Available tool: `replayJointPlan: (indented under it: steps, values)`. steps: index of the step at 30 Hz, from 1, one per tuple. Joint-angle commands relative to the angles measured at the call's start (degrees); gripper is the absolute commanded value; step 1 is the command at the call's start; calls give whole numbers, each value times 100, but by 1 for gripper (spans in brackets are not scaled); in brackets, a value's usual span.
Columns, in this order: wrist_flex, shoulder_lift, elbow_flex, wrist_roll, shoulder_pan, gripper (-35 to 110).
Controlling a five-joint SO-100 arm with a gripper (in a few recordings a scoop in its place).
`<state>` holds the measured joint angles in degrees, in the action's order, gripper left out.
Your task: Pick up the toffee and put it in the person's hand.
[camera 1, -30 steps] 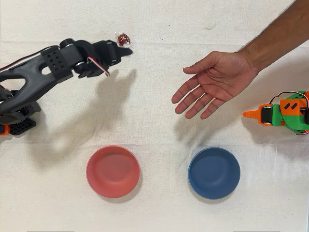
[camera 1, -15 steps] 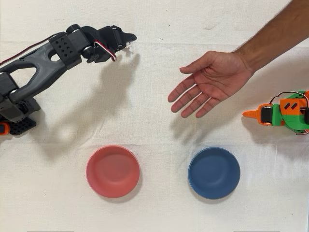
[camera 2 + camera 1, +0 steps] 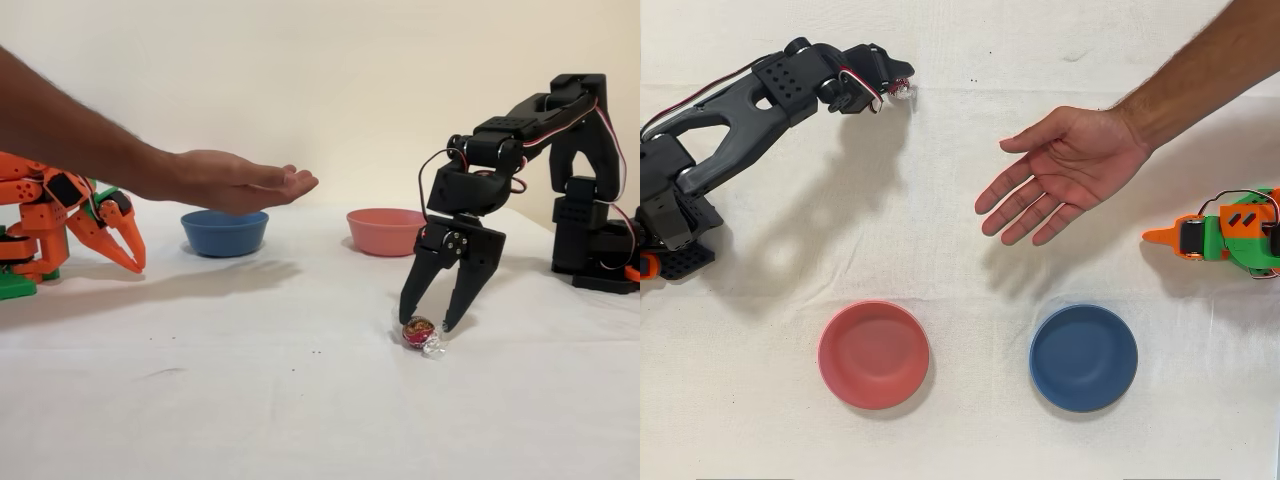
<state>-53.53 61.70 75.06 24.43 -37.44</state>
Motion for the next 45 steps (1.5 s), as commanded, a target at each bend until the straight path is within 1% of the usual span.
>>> replayJointPlan:
  steps: [1, 13, 17, 24, 37, 45]
  values:
    - [18, 158, -483, 105, -97, 28]
    - [105, -62, -466, 606, -35, 31]
    - [334, -70, -272, 809, 62, 31]
    - [404, -123, -158, 809, 141, 30]
    - [431, -79, 343, 1301, 158, 27]
    - [439, -9, 431, 1266, 132, 24]
